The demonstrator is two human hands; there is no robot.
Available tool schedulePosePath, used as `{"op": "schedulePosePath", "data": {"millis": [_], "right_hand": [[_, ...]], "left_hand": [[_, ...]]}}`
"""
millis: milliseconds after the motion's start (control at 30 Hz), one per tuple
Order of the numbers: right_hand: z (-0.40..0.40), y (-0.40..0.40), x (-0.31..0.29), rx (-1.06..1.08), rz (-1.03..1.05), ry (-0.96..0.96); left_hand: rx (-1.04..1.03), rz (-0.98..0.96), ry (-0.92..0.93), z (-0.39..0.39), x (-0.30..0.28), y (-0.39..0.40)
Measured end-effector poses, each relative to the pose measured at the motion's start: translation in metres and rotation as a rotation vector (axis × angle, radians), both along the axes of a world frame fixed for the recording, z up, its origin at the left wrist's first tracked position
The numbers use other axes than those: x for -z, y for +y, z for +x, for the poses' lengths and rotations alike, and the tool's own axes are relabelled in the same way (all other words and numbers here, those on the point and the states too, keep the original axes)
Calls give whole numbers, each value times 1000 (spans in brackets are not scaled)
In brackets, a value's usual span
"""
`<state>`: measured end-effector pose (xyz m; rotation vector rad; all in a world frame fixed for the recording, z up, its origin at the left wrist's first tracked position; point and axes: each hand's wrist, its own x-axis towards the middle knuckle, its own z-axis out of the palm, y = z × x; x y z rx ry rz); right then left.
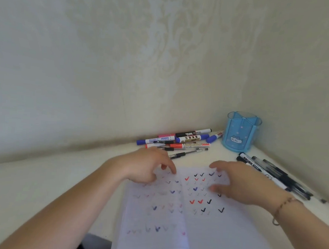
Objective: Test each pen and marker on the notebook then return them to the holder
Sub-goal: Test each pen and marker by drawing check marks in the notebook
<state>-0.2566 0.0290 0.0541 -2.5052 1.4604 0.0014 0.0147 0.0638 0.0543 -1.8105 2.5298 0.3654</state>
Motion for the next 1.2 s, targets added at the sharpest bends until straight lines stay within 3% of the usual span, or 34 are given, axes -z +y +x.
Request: {"op": "schedulePosePath", "data": {"millis": [100,200,333,500,600,700,767,833,1033,1200], "right_hand": [[23,-27,7,-34,-94,-49],[49,-48,18,-62,-209,-98],[66,-70,34,-65,-407,-28],[64,-70,37,-70,-483,-61],[50,-49,25,-74,-474,-274],[32,-20,8,49,-199,-820],[25,-1,2,67,230,-1328],[22,9,5,25,454,-1476],[25,23,11,-38,333,-1214],[0,30,16,20,312,-1187]], "left_hand": [[-193,-41,60,-24,3,2],[-339,-202,-63,-52,11,6],[-343,-399,-202,-55,39,8],[-326,-540,-67,-40,57,-3],[-301,-686,-71,-43,48,-13],[-182,-800,41,-51,40,-12],[-116,-740,199,-59,36,-1],[-58,-640,348,-69,35,11],[114,-379,464,-67,32,21],[92,-216,412,-69,34,28]]}}
